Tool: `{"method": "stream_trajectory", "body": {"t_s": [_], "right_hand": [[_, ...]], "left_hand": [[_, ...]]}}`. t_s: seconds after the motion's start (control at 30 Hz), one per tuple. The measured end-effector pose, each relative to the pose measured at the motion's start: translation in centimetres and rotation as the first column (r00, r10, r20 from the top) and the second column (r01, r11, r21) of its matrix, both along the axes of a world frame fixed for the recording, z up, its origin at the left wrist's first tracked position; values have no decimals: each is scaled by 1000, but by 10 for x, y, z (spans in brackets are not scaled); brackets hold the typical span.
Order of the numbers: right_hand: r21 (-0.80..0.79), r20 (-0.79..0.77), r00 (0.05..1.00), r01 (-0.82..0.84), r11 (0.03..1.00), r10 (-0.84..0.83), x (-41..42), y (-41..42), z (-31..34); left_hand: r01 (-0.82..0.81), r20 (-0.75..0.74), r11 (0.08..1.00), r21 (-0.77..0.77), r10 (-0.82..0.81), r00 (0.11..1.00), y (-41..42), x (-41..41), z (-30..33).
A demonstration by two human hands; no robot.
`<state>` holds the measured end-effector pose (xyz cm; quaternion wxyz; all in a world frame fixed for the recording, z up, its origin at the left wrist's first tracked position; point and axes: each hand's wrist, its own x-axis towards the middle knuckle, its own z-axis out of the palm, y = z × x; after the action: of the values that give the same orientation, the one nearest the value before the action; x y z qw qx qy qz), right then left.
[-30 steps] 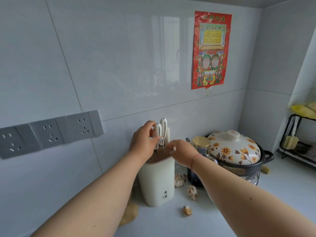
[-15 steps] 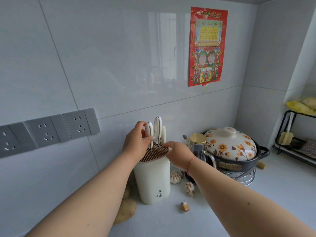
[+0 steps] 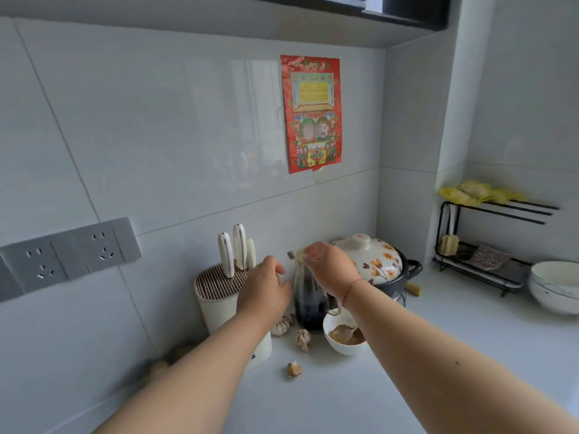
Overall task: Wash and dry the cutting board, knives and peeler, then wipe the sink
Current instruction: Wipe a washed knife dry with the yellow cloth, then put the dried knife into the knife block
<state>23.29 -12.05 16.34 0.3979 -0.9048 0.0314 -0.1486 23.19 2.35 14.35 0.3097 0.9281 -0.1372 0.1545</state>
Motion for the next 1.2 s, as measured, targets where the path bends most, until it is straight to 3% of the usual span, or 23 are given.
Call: {"method": "stream_trajectory", "body": {"t_s": [0.27,0.4,0.53,0.7,0.83,0.93,1.03,1.1,1.2], "right_hand": [[101,13,978,204,974,-207,-68,-109,-1],[134,-26,929,370,919,-370,-118,-183,-18],[121,-116,851,524,843,-512,-184,-263,-45],[59,-266,688,710,701,-675,-272,-353,-90],[-26,-423,385,900,436,-820,-346,-405,-138],[-89,-556,166,963,256,-815,-396,-434,-172],[-111,-650,58,979,170,-758,-431,-454,-196],[-96,-720,45,982,164,-693,-443,-466,-210],[-9,-824,122,974,228,-554,-449,-479,-235]], "left_hand": [[322,-204,946,25,-311,928,-126,-35,-18],[496,-337,864,-91,-495,801,-202,-70,-25],[626,-415,774,-98,-603,681,-281,-115,-36],[735,-531,666,-126,-671,517,-372,-179,-55],[765,-619,623,-163,-668,412,-429,-224,-76],[770,-698,603,-209,-643,314,-467,-253,-98],[756,-768,605,-251,-599,225,-498,-278,-118],[723,-819,635,-271,-547,174,-518,-297,-131],[715,-885,655,-246,-453,110,-538,-320,-151]]}}
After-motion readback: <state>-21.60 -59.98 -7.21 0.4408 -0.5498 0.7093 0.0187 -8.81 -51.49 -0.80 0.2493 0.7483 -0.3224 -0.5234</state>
